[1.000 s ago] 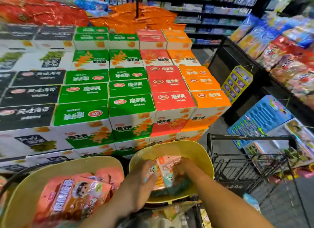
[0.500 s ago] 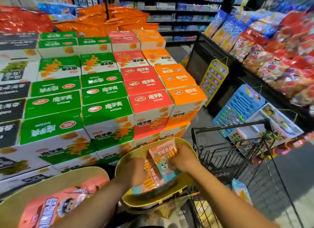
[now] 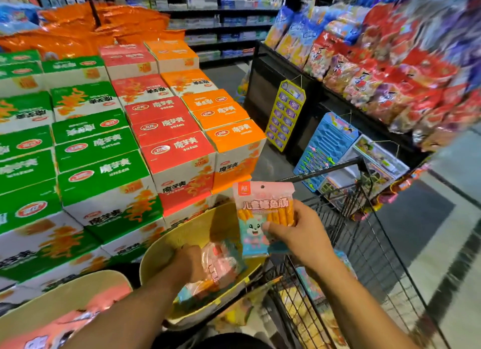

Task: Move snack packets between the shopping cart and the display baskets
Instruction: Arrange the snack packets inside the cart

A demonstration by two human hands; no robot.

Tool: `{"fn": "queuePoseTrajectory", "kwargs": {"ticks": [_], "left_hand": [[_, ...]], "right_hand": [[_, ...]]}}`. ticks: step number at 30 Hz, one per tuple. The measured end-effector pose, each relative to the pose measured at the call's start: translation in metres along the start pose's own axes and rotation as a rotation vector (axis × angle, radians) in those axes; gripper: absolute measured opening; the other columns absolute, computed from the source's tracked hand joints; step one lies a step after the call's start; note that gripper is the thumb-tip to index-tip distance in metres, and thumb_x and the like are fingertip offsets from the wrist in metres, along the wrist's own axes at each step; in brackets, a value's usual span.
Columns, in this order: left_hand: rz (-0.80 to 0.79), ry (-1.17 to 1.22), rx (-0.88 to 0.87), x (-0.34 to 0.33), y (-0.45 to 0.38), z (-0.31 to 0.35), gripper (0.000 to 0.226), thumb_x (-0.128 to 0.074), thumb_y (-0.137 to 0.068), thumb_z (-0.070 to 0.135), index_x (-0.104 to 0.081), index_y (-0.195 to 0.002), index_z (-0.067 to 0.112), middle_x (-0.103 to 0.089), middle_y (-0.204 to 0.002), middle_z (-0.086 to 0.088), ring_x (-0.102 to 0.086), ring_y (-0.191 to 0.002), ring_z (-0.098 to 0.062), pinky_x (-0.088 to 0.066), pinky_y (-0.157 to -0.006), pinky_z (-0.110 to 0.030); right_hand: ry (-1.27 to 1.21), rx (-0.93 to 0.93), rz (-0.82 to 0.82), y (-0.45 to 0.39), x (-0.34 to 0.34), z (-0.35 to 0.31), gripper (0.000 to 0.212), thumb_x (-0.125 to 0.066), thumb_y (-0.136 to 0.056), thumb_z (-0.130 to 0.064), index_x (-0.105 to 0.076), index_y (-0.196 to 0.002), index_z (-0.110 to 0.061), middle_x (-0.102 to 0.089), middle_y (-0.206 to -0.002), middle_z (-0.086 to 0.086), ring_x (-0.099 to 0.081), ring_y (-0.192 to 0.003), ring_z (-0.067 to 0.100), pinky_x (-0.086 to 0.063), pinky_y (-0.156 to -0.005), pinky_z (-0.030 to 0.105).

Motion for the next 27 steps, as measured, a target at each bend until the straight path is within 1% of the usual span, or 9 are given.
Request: {"fn": "queuePoseTrajectory", "kwargs": {"ticks": [4,7,11,13,16,18,23,25,27], "left_hand": [[-0.014,0.099,0.013,0.003,-0.002,-0.002,0.047,-0.075,-0.088,0.043,-0.056,-0.124,0.02,-0.059,-0.125,-0.004,-0.057,-0.112,-0.019,-0.046,-0.095,-0.028],[0.012,0.122,-0.021,0.008,0.002,-0.001,0.034,-0.074,-0.089,0.032,-0.056,-0.115,0.021,-0.065,-0.109,0.0,-0.062,-0.12,-0.023,-0.048,-0.096,-0.028],[0.051,0.206,-0.083,0.017,0.02,0.003,0.047,-0.08,-0.084,0.027,-0.058,-0.124,0.015,-0.066,-0.13,-0.003,-0.064,-0.117,-0.024,-0.051,-0.092,-0.029],[0.104,0.232,-0.133,0.03,0.035,0.009,0.036,-0.078,-0.085,0.019,-0.062,-0.117,0.019,-0.071,-0.122,-0.002,-0.068,-0.11,-0.021,-0.054,-0.085,-0.025],[0.209,0.364,-0.181,0.061,0.063,0.017,0.025,-0.068,-0.078,0.006,-0.066,-0.091,0.027,-0.077,-0.088,0.001,-0.074,-0.083,-0.02,-0.055,-0.066,-0.027],[0.299,0.432,-0.12,0.088,0.084,0.014,0.016,-0.066,-0.066,0.019,-0.066,-0.077,0.031,-0.072,-0.067,0.009,-0.069,-0.063,-0.01,-0.055,-0.056,-0.027],[0.568,0.73,-0.185,0.149,0.134,0.023,0.048,-0.082,-0.078,0.01,-0.067,-0.099,0.049,-0.074,-0.082,0.025,-0.069,-0.07,0.004,-0.053,-0.054,-0.025],[0.705,0.813,-0.21,0.173,0.153,0.033,0.041,-0.089,-0.076,0.016,-0.068,-0.092,0.048,-0.071,-0.081,0.035,-0.067,-0.072,0.012,-0.049,-0.051,-0.018],[0.852,0.801,-0.211,0.196,0.167,0.049,0.03,-0.09,-0.075,0.026,-0.065,-0.086,0.038,-0.072,-0.078,0.026,-0.067,-0.07,0.006,-0.044,-0.051,-0.023]], "right_hand": [[-0.01,0.019,0.03,0.005,0.013,0.003,0.024,-0.087,-0.086,-0.015,-0.071,-0.103,-0.022,-0.079,-0.089,-0.003,-0.077,-0.081,0.015,-0.064,-0.079,0.047],[-0.028,0.028,0.045,0.006,0.019,0.007,0.026,-0.087,-0.085,-0.015,-0.072,-0.104,-0.023,-0.08,-0.091,-0.004,-0.076,-0.082,0.015,-0.064,-0.079,0.041],[-0.086,0.051,0.061,0.006,0.022,0.014,0.027,-0.089,-0.083,-0.018,-0.073,-0.102,-0.026,-0.08,-0.09,-0.005,-0.076,-0.081,0.015,-0.058,-0.073,0.033],[-0.146,0.064,0.055,0.007,0.024,0.018,0.027,-0.089,-0.083,-0.021,-0.073,-0.102,-0.03,-0.08,-0.093,-0.006,-0.077,-0.084,0.013,-0.057,-0.073,0.029],[-0.269,0.087,0.061,0.012,0.031,0.023,0.031,-0.088,-0.08,-0.027,-0.073,-0.104,-0.039,-0.081,-0.101,-0.004,-0.079,-0.092,0.016,-0.062,-0.077,0.034],[-0.371,0.082,0.089,0.016,0.042,0.032,0.032,-0.087,-0.084,-0.018,-0.075,-0.106,-0.037,-0.081,-0.105,0.002,-0.079,-0.097,0.023,-0.063,-0.085,0.046],[-0.66,0.002,0.208,0.033,0.082,0.071,0.03,-0.08,-0.083,-0.018,-0.076,-0.113,-0.021,-0.079,-0.115,0.015,-0.076,-0.105,0.038,-0.061,-0.093,0.058],[-0.781,-0.046,0.263,0.044,0.103,0.091,0.033,-0.075,-0.084,-0.014,-0.074,-0.117,-0.013,-0.078,-0.117,0.017,-0.077,-0.104,0.037,-0.064,-0.087,0.052],[-0.836,-0.086,0.327,0.055,0.128,0.112,0.028,-0.072,-0.088,-0.007,-0.073,-0.116,-0.009,-0.078,-0.116,0.017,-0.078,-0.102,0.036,-0.065,-0.085,0.051]]}}
Point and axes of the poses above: each hand's wrist, its own y-axis away from the middle knuckle, its own x-axis out of the back of the hand, z = x × y, the point moved 10 cm from there along -y, towards the middle knuckle
